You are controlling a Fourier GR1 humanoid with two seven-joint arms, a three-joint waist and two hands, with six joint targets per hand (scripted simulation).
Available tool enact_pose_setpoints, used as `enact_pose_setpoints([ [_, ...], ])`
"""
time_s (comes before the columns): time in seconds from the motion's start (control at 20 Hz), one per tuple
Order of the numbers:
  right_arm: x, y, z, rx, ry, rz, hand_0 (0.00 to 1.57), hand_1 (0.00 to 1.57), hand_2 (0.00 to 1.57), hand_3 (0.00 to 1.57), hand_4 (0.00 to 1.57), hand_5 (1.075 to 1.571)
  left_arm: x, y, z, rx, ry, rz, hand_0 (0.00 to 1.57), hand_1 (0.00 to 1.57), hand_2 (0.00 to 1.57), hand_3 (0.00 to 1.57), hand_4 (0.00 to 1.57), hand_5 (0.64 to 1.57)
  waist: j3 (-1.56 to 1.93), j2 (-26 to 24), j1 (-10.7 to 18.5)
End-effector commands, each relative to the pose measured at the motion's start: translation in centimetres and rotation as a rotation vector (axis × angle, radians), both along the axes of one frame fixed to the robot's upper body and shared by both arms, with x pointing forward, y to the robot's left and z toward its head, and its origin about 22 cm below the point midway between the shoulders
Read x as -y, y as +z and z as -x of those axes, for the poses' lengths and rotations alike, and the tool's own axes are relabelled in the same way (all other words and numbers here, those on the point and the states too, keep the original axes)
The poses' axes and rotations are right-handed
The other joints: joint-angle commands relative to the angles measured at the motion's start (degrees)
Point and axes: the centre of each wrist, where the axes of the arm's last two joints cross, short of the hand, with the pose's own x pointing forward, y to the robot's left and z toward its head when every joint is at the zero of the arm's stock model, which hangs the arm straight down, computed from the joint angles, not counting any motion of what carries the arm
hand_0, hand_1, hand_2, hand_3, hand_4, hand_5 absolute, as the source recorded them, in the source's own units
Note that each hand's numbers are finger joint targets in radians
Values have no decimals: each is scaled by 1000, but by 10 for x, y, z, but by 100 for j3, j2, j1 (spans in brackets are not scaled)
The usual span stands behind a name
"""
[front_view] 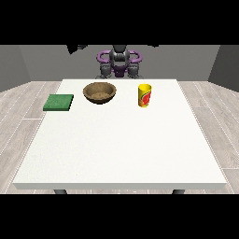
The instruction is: Pick the cup and pour the ball into the bowl, then pick the bowl and place it on the pad
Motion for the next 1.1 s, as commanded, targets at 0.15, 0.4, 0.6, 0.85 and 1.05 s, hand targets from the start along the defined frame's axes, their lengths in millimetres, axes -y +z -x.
enact_pose_setpoints([
  [0.15, -16, -3, -22, 127, 44, 5, 0, 0, 0, 0, 0, 1563, 9, 15, -25, 180, -22, -76, 0, 0, 0, 0, 0, 1402, -2, 1076, 6],
  [0.4, -13, 3, -45, 220, 83, 25, 0, 0, 0, 0, 0, 1564, -17, 43, -68, 294, 46, -143, 0, 0, 0, 0, 0, 1317, -1, 1988, -153],
  [0.6, -3, 28, -62, 300, 134, 29, 0, 0, 0, 0, 0, 1559, -41, 22, -91, 313, 98, -183, 0, 0, 0, 0, 0, 1254, -5, 2403, -451],
  [0.85, 12, 19, -70, 295, 125, 48, 0, 0, 0, 0, 0, 1560, -48, 1, -111, 295, 124, -217, 0, 0, 0, 0, 0, 1257, -4, 2330, -541],
  [1.05, 55, 37, -88, 297, 110, 33, 0, 0, 0, 0, 0, 1562, -43, -2, -122, 298, 107, -219, 0, 0, 0, 0, 0, 1259, -3, 2381, -534],
])
